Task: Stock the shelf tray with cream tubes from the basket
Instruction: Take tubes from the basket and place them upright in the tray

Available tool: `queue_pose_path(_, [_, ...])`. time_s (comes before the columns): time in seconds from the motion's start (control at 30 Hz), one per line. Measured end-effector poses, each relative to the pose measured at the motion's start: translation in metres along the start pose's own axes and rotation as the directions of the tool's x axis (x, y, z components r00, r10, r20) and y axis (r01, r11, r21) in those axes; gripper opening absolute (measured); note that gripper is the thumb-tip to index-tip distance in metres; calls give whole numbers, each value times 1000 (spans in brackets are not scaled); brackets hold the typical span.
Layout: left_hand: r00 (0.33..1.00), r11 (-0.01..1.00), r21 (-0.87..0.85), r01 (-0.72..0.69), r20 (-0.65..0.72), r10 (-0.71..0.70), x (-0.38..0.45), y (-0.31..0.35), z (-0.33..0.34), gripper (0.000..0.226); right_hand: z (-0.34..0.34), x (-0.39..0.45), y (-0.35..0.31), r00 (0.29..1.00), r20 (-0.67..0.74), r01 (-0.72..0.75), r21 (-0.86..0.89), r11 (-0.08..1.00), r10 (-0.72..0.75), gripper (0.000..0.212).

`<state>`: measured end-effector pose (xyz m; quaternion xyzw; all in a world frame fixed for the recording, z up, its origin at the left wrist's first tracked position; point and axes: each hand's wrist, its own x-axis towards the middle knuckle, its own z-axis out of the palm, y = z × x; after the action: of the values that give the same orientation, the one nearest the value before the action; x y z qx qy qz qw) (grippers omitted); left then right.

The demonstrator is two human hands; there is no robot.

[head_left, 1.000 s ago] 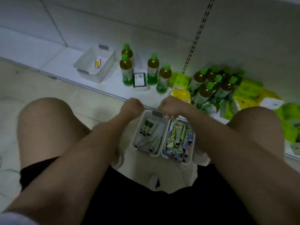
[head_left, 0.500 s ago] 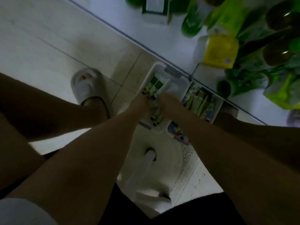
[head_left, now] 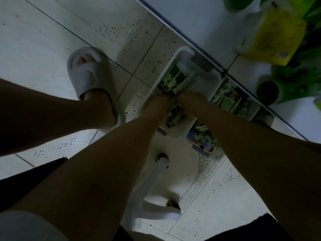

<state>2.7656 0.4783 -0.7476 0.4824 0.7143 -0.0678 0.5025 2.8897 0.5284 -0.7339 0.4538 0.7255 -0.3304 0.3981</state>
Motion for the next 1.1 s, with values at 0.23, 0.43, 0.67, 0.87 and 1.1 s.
queue_pose_path(0.23, [972, 981, 28, -190, 143, 184, -33, 31, -58, 42, -62, -83, 20, 988, -140, 108, 334, 936, -64, 40])
queue_pose_path(0.43, [944, 932, -211, -296, 86, 319, -96, 89, -141, 23, -123, -197, 39, 910, -411, 137, 431, 892, 59, 33])
queue_pose_path(0.67, [776, 773, -236, -588, 103, 622, -224, 173, -261, 23, -190, -344, 22, 772, -629, 201, 374, 906, 88, 38])
queue_pose_path(0.87, [638, 651, -82, -755, 141, 757, -359, 240, -340, 21, -224, -466, 7, 663, -745, 307, 362, 880, 75, 28])
queue_pose_path(1.1, [517, 510, 124, -851, 23, 856, -494, 308, -378, 41, -247, -603, 2, 491, -870, 317, 230, 920, 48, 16])
